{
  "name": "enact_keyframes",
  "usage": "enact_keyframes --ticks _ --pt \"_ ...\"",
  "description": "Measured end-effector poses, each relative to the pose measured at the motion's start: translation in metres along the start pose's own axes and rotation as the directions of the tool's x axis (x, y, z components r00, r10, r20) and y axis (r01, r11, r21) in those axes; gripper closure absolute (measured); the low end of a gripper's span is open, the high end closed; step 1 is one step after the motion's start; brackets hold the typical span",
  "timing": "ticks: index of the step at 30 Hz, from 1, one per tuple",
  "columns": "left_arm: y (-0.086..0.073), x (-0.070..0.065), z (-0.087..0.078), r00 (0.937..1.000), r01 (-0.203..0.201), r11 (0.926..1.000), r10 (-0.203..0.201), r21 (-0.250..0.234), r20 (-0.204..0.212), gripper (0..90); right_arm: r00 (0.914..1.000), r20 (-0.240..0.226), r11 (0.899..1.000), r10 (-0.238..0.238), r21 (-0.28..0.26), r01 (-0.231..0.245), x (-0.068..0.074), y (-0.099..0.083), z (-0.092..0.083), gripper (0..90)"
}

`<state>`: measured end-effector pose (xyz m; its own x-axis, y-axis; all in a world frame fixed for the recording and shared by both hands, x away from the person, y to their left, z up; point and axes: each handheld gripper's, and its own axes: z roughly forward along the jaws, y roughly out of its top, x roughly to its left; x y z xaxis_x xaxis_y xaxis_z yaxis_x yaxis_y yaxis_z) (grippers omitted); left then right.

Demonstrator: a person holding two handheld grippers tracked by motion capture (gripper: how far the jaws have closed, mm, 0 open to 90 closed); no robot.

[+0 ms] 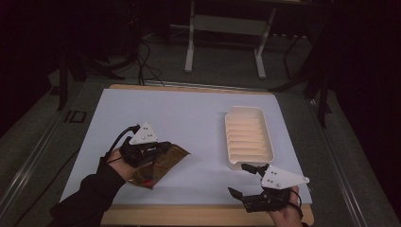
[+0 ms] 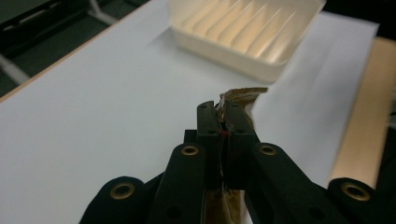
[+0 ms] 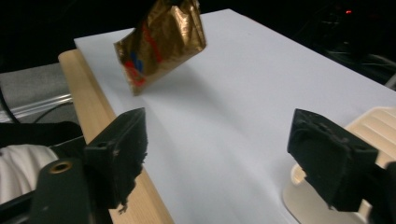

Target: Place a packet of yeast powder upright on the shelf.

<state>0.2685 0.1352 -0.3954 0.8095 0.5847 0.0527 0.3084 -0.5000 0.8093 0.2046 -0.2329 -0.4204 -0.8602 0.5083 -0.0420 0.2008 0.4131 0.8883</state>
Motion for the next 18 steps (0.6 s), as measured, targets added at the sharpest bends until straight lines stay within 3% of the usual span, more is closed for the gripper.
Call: enact_keyframes --ticks 1,4,5,7,8,10,11,12,15,17,18 --pt "0.003 -0.003 0.0 0.9999 -0.015 0.9999 0.015 -0.004 0.004 88.6 0.9996 -0.027 1.0 0.012 -0.001 -0.012 -0.002 0.003 0.001 20.1" --pt "0.01 -0.013 0.002 0.9987 -0.045 0.9987 0.046 -0.024 0.02 88.6 0.9994 -0.035 1.0 0.006 -0.012 -0.006 -0.008 0.014 0.003 16.2" --pt "0.013 -0.015 0.003 0.999 -0.04 0.9986 0.041 -0.034 0.021 88.7 0.9997 -0.025 1.0 -0.002 -0.027 0.002 -0.01 0.019 0.003 15.2" --pt "0.017 -0.019 0.004 0.999 -0.039 0.9978 0.04 -0.054 0.022 88.7 0.9987 -0.051 1.0 -0.001 -0.031 -0.001 -0.014 0.027 0.004 11.2" --pt "0.018 -0.02 0.005 0.9989 -0.041 0.9974 0.042 -0.059 0.021 88.7 0.9998 -0.019 0.999 -0.009 -0.038 0.008 -0.014 0.031 0.005 11.3" --pt "0.021 -0.024 0.006 0.9992 -0.033 0.9961 0.035 -0.082 0.02 88.7 0.9985 -0.037 0.999 -0.04 -0.03 0.039 -0.015 0.036 0.006 10.3" --pt "0.022 -0.025 0.007 0.9991 -0.033 0.9956 0.035 -0.088 0.026 88.6 0.9985 -0.015 0.998 -0.052 -0.034 0.052 -0.015 0.04 0.007 10.3" --pt "0.023 -0.027 0.007 0.9993 -0.031 0.9944 0.033 -0.101 0.017 88.6 0.9979 -0.034 0.998 -0.055 -0.031 0.054 -0.016 0.042 0.008 10.3" --pt "0.024 -0.029 0.008 0.9995 0.019 0.9865 -0.014 -0.163 0.028 88.5 0.9962 -0.06 0.998 -0.063 -0.007 0.063 -0.017 0.05 0.01 13.5" --pt "0.024 -0.029 0.009 0.9989 0.046 0.9812 -0.043 -0.188 0.018 88.5 0.9963 -0.072 0.999 -0.047 -0.016 0.046 -0.02 0.055 0.011 15.7" --pt "0.024 -0.029 0.009 0.998 0.063 0.9771 -0.062 -0.203 0.014 88.5 0.9945 -0.099 0.999 -0.032 -0.01 0.031 -0.022 0.057 0.012 16.3"
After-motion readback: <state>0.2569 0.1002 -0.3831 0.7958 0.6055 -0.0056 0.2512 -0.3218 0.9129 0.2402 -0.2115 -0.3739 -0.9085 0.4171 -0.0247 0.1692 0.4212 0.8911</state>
